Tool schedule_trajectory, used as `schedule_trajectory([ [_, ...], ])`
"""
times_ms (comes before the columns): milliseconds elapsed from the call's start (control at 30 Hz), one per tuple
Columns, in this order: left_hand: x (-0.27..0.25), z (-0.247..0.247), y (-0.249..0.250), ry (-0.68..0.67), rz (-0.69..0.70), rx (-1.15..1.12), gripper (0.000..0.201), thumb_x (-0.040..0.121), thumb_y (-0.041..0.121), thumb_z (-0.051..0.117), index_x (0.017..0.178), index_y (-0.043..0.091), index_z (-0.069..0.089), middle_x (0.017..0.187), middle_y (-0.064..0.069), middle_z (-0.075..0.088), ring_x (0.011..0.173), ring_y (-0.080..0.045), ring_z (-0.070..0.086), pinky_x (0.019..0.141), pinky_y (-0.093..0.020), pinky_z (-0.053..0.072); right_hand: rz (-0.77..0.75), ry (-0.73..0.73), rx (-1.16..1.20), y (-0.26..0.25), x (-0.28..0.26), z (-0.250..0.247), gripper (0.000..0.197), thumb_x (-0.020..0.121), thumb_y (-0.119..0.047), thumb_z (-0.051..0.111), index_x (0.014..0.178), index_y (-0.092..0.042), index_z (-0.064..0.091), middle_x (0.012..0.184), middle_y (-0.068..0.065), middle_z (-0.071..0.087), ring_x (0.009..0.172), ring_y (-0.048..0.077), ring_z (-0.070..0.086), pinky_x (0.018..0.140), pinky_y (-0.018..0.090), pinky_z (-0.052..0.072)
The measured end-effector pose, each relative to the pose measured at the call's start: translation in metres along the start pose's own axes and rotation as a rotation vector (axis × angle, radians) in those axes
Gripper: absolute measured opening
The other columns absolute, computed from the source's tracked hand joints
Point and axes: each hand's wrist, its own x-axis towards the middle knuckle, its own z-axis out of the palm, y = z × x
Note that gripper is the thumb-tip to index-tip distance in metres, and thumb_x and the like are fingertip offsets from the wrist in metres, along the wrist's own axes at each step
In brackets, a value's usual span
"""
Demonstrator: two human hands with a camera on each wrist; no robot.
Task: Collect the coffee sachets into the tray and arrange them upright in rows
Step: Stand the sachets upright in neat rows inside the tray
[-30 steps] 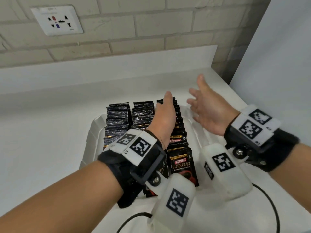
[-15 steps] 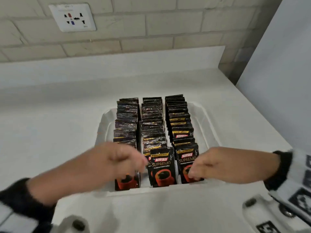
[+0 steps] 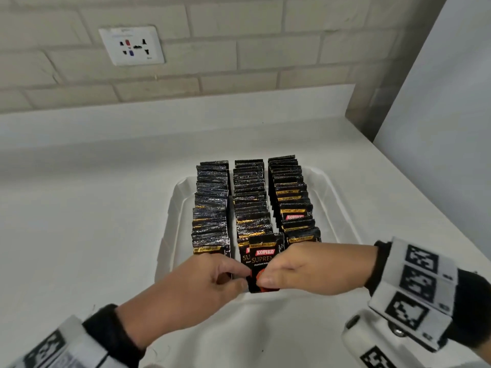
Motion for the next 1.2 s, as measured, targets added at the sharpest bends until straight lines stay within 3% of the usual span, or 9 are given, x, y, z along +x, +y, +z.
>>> schedule_trajectory([
  [67,0.002,-0.001,-0.003,0.044,-0.009,-0.013,0.013,0.086,0.038,0.06,0.096,0.04,0.068,0.085,0.008,0.07,0.079,-0.008,0.064,0.076,-0.023,0.052,-0.015,0.111,0.006,0.0,-0.001,-0.006,0.027,0.094,-0.035,0.047,0.106,-0.022,0.066,0.096,-0.013,0.063,0.089,0.003,0.058,0.084,0.022,0.046],
  [133,0.003,-0.003,-0.005,0.083,0.005,-0.002,0.016,0.091,0.024,0.058,0.099,0.034,0.067,0.062,0.025,0.062,0.058,0.006,0.055,0.058,-0.007,0.04,-0.002,0.325,-0.028,0.005,0.0,-0.015,0.017,0.091,-0.029,0.054,0.1,-0.024,0.067,0.087,-0.018,0.061,0.081,-0.002,0.058,0.075,0.017,0.046],
  [233,0.003,-0.005,-0.003,0.088,0.049,0.106,0.017,0.092,0.022,0.056,0.098,0.035,0.067,0.058,0.024,0.056,0.055,0.007,0.049,0.054,-0.006,0.035,0.074,0.542,-0.174,0.014,0.006,-0.026,0.007,0.087,-0.024,0.06,0.091,-0.028,0.064,0.08,-0.015,0.056,0.075,-0.003,0.05,0.07,0.018,0.04],
  [333,0.008,-0.003,0.002,0.047,0.131,0.265,0.026,0.094,0.025,0.051,0.116,0.033,0.064,0.08,0.025,0.047,0.07,0.013,0.048,0.065,-0.002,0.034,0.137,0.517,-0.269,0.018,0.014,-0.029,0.012,0.085,-0.023,0.064,0.095,-0.027,0.06,0.091,-0.012,0.058,0.085,0.003,0.049,0.075,0.022,0.043],
  [500,0.018,0.001,0.005,-0.015,0.159,0.484,0.037,0.097,0.023,0.041,0.129,0.035,0.052,0.082,0.017,0.038,0.086,-0.002,0.039,0.075,-0.014,0.031,0.143,0.431,-0.202,0.013,0.025,-0.032,0.019,0.08,-0.022,0.069,0.09,-0.027,0.055,0.093,-0.008,0.061,0.083,0.005,0.054,0.071,0.02,0.043],
  [633,0.021,0.002,0.002,-0.024,0.155,0.519,0.036,0.099,0.026,0.038,0.132,0.033,0.05,0.088,0.013,0.037,0.087,-0.003,0.038,0.077,-0.015,0.033,0.155,0.388,-0.199,0.013,0.029,-0.033,0.02,0.08,-0.02,0.069,0.09,-0.025,0.053,0.088,-0.009,0.063,0.068,-0.001,0.049,0.059,0.015,0.036],
  [900,0.025,0.003,0.003,-0.03,0.141,0.556,0.035,0.097,0.031,0.039,0.13,0.033,0.052,0.091,0.011,0.04,0.089,-0.007,0.047,0.084,-0.02,0.04,0.173,0.351,-0.182,0.016,0.034,-0.033,0.02,0.08,-0.018,0.07,0.093,-0.022,0.054,0.08,-0.01,0.061,0.071,0.004,0.056,0.064,0.017,0.04],
  [1067,0.026,0.002,0.0,-0.005,0.13,0.558,0.036,0.098,0.029,0.04,0.132,0.034,0.05,0.091,0.01,0.037,0.1,-0.01,0.051,0.083,-0.018,0.037,0.131,0.308,-0.062,0.018,0.028,-0.041,0.023,0.078,-0.013,0.071,0.099,-0.019,0.064,0.069,-0.014,0.058,0.059,-0.008,0.052,0.059,0.007,0.037],
  [1200,0.026,0.001,-0.002,0.002,0.145,0.555,0.036,0.098,0.028,0.04,0.13,0.036,0.051,0.081,0.017,0.033,0.086,-0.005,0.043,0.078,-0.015,0.035,0.093,0.26,-0.026,0.023,0.009,-0.058,0.015,0.078,-0.014,0.071,0.079,-0.027,0.064,0.073,-0.012,0.061,0.062,-0.007,0.054,0.059,0.004,0.039],
])
